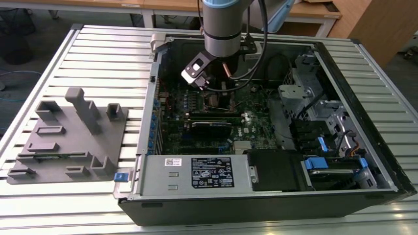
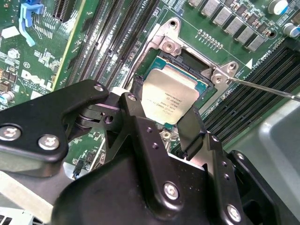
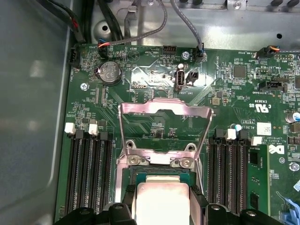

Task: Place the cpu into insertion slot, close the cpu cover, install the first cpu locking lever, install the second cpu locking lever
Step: 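Place the cpu into insertion slot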

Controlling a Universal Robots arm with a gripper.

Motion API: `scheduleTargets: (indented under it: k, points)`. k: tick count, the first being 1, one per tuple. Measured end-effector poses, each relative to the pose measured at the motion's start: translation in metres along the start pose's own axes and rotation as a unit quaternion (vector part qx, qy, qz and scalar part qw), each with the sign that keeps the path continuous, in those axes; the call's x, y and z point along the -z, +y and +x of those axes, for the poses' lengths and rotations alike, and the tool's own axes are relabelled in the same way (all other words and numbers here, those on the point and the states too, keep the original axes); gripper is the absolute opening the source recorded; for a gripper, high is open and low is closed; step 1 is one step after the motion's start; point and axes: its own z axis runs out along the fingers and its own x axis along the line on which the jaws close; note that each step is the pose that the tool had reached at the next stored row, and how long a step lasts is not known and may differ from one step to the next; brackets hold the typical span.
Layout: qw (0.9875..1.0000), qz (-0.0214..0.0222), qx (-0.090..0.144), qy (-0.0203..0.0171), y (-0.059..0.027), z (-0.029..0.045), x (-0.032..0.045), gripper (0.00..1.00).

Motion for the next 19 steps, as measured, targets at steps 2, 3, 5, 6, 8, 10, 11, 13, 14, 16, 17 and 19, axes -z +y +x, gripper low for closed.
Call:
scheduleTargets:
  k: [2,3,5,6,8,10,11,13,14,16,17,19]
  points:
    - [1.0,0.0,0.0,0.0,-0.0001,0.0007,-0.0007,0.54]
    - [1.0,0.0,0.0,0.0,-0.0001,0.0016,-0.0012,0.54]
    - [1.0,0.0,0.0,0.0,-0.0001,0.003,-0.0016,0.54]
    - [1.0,0.0,0.0,0.0,-0.0001,0.0037,-0.0019,0.54]
    - [1.0,0.0,0.0,0.0,-0.0003,0.004,-0.0027,0.54]
    - [1.0,0.0001,0.0,-0.0001,-0.0008,0.004,-0.0033,0.54]
    - [1.0,0.0,0.0,-0.0001,-0.001,0.004,-0.0035,0.54]
    - [1.0,0.0,-0.001,-0.0001,-0.0014,0.004,-0.0037,0.54]
    - [1.0,0.0,-0.001,-0.0002,-0.0014,0.004,-0.0037,0.54]
    - [1.0,0.0,-0.001,-0.0001,-0.0015,0.004,-0.0039,0.54]
    - [1.0,0.0,-0.001,-0.0002,-0.0015,0.004,-0.0039,0.54]
    - [1.0,0.0,-0.001,-0.0002,-0.0014,0.004,-0.004,0.54]
